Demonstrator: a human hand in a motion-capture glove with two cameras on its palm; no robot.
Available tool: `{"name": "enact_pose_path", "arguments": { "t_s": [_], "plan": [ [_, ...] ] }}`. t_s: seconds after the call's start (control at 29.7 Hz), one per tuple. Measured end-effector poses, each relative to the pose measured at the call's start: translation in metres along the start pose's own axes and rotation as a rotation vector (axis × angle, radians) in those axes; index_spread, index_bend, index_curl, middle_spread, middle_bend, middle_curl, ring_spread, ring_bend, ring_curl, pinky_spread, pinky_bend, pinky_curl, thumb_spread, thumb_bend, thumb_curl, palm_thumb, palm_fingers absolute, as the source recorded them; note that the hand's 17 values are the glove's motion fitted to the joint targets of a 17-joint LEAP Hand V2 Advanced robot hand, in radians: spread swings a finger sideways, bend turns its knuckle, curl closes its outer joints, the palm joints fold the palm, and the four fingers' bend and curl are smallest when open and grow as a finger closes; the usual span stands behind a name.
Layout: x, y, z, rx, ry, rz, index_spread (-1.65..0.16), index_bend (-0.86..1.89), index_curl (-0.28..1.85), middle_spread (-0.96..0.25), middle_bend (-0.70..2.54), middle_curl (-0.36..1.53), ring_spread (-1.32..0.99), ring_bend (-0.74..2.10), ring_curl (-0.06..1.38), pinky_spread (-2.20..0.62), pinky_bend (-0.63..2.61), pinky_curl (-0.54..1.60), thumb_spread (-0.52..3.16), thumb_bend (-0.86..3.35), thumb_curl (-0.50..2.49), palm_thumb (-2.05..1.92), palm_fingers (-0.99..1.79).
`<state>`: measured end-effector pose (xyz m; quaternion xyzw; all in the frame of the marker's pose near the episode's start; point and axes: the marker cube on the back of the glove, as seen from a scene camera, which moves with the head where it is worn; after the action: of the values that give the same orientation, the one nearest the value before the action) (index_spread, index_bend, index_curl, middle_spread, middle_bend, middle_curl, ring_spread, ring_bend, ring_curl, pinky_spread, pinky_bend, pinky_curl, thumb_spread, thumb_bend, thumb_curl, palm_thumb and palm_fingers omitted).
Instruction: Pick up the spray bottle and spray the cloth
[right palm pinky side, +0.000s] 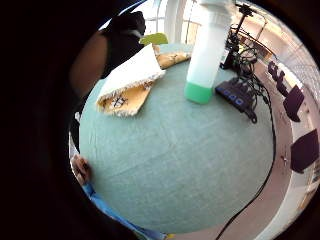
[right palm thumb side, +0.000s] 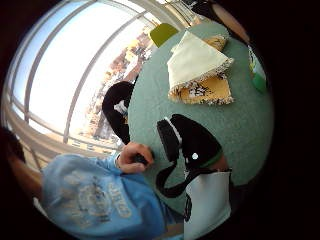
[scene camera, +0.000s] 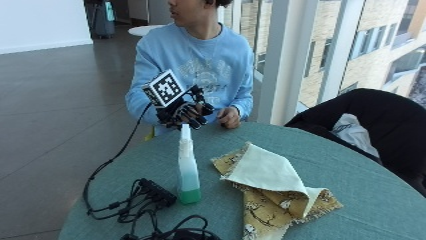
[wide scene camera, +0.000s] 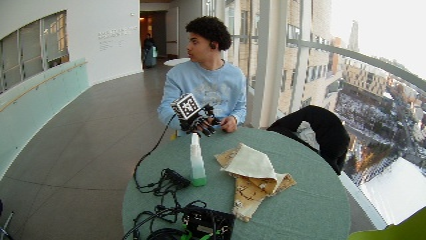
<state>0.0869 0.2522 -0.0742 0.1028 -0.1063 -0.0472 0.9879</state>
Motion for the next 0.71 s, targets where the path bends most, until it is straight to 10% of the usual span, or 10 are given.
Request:
{"name": "enact_pose_path", "arguments": {
  "t_s": [0.71],
  "plan": [
    [0.088,-0.030,-0.012,0.214,-0.304,0.258,-0.41,0.08,0.20,-0.05,0.28,0.37,0.00,0.34,0.31,0.24,0.34,0.36,1.13,-0.02,0.28,0.61,0.44]
  ]
}}
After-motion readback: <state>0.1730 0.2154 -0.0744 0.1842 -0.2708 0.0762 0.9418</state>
